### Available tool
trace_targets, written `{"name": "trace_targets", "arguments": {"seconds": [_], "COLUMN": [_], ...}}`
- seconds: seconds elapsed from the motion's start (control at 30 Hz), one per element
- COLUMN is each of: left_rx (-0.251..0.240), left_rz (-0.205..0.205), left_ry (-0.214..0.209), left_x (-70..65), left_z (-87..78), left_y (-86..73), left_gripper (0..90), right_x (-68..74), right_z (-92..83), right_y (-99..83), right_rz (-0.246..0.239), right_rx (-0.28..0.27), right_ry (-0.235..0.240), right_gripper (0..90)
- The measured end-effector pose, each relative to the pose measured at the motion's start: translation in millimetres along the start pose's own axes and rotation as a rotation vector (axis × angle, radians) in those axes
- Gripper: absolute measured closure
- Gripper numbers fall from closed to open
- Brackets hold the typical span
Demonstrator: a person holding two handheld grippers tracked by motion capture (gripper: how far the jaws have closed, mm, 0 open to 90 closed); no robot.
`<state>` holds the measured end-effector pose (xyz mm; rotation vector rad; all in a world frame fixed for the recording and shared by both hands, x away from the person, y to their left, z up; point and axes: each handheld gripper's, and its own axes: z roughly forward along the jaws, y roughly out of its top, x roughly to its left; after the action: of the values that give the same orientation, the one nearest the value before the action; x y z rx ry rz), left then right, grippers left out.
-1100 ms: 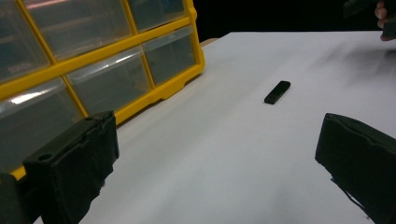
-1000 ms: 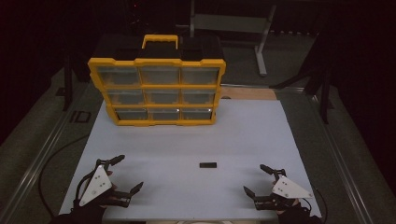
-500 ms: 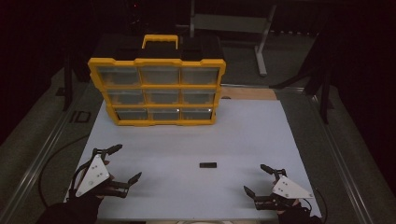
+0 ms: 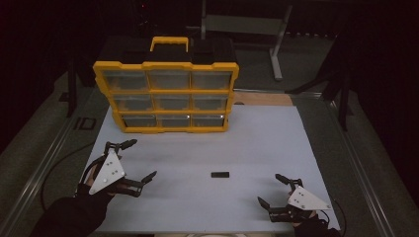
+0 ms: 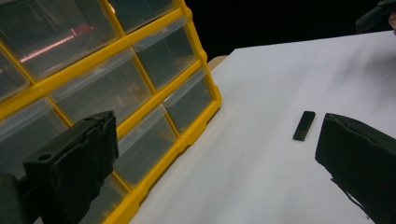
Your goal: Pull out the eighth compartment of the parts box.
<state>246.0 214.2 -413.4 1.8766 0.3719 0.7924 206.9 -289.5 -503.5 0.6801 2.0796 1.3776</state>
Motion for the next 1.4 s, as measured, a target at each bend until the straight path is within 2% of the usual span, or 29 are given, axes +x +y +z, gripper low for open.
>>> {"name": "trace_targets", "arguments": {"seconds": [0.27, 0.5, 0.57, 0.73, 0.87, 0.93, 1.0, 1.4], "left_rx": [0.013, 0.028, 0.04, 0.051, 0.076, 0.076, 0.099, 0.142], "left_rz": [0.032, 0.086, 0.081, 0.101, 0.158, 0.158, 0.19, 0.292], "left_ry": [-0.01, -0.009, -0.021, -0.021, -0.001, -0.001, 0.004, -0.007], "left_x": [6.7, 9.6, 10.7, 11.3, 10.3, 10.3, 9.0, 8.9], "left_z": [12.1, 23.5, 26.9, 37.2, 47.0, 47.0, 58.7, 86.0], "left_y": [8.8, 15.7, 18.4, 22.8, 23.1, 23.1, 23.1, 26.0], "left_gripper": [0.1, 0.1, 0.1, 0.1, 0.1, 0.1, 0.1, 0.0], "right_x": [0.2, 0.2, 0.2, 0.6, 0.4, 0.4, 0.4, 0.2], "right_z": [-0.3, -0.3, -0.3, 0.0, 0.0, 0.0, 0.0, 0.0], "right_y": [0.5, 0.9, 0.8, 0.8, 0.7, 0.7, 0.6, 0.4], "right_rz": [0.007, 0.003, 0.003, 0.01, 0.003, 0.002, 0.004, 0.006], "right_rx": [-0.004, -0.006, -0.006, -0.004, -0.001, -0.002, -0.002, 0.002], "right_ry": [0.003, 0.002, 0.001, 0.003, 0.004, 0.004, 0.004, 0.008], "right_gripper": [7.3, 7.3, 7.3, 7.3, 7.3, 7.3, 7.3, 7.4]}}
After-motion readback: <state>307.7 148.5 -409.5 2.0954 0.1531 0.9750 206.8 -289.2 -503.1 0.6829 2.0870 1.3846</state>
